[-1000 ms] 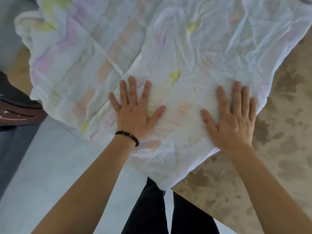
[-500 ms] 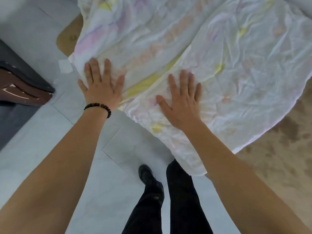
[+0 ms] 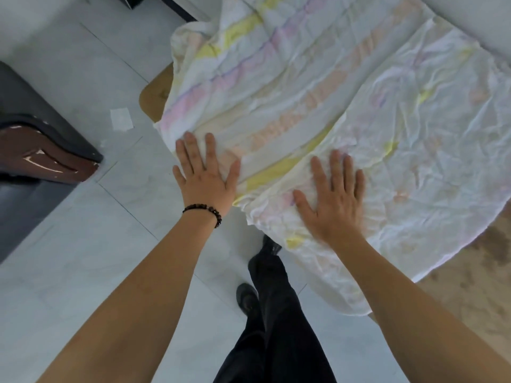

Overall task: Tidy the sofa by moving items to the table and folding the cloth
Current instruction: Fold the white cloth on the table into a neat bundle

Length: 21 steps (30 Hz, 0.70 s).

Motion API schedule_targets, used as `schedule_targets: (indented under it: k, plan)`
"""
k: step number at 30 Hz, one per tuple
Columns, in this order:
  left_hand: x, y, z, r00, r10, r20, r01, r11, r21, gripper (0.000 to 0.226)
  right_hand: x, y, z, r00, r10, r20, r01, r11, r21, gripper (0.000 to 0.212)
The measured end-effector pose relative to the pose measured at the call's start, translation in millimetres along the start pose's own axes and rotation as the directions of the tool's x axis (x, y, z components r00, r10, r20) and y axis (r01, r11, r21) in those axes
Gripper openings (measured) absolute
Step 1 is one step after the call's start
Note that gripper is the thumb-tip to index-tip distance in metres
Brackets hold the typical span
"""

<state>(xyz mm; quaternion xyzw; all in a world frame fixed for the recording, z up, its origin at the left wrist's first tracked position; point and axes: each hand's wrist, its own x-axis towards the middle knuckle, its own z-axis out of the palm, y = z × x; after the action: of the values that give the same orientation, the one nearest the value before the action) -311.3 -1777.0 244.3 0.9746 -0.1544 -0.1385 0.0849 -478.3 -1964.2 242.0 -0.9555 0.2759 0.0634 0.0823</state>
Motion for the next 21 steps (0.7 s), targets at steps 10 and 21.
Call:
schedule_targets:
  k: [10, 21]
  plan:
    - [3, -1, -19, 0.991, 0.072, 0.109, -0.087, 0.986, 0.141, 0.082, 0, -2, -7, 0.996, 0.000, -0.084, 0.003, 0.999, 0.043, 0.078]
    - [109, 4, -122, 0.845, 0.489, 0.218, -0.527, 0.831, 0.179, 0.041, 6, -41, -42, 0.962, 0.239, 0.128, -0.253, 0.963, 0.098, 0.089]
